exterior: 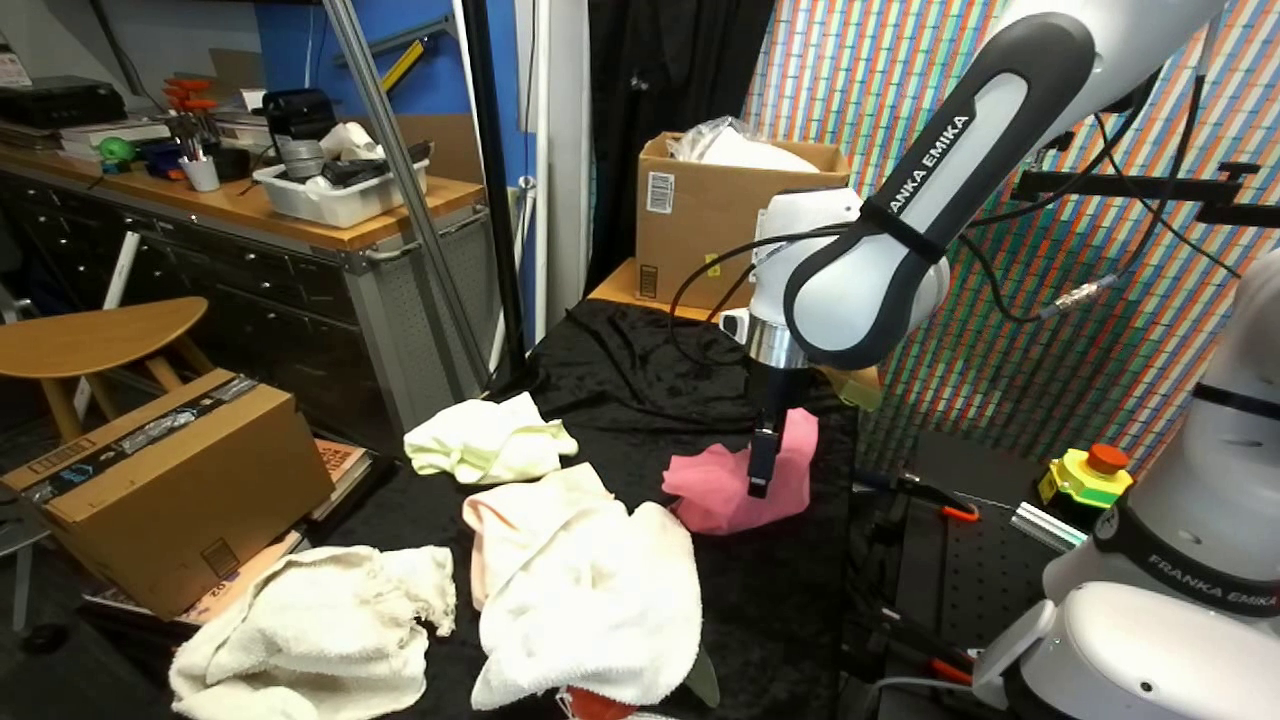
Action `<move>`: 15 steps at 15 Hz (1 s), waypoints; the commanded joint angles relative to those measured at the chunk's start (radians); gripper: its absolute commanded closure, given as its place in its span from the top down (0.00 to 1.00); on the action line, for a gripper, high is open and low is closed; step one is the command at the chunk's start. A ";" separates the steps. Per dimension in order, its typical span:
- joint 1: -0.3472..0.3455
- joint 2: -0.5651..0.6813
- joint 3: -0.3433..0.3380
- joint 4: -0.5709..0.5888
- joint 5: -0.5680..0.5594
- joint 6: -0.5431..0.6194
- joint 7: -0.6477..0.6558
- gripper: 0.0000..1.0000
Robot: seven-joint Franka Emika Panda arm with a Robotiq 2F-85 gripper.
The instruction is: Move all the clothes, the orange object and put together on the left side of the table
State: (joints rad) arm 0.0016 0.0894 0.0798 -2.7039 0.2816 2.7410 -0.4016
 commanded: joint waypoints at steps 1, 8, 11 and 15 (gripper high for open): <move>0.006 -0.063 0.044 -0.048 0.093 0.085 -0.051 1.00; 0.035 -0.036 0.116 -0.048 0.247 0.214 -0.090 1.00; 0.037 -0.012 0.133 -0.049 0.242 0.253 -0.079 1.00; 0.042 0.043 0.137 -0.039 0.221 0.296 -0.062 1.00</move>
State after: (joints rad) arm 0.0309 0.0958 0.2105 -2.7425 0.5007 2.9753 -0.4673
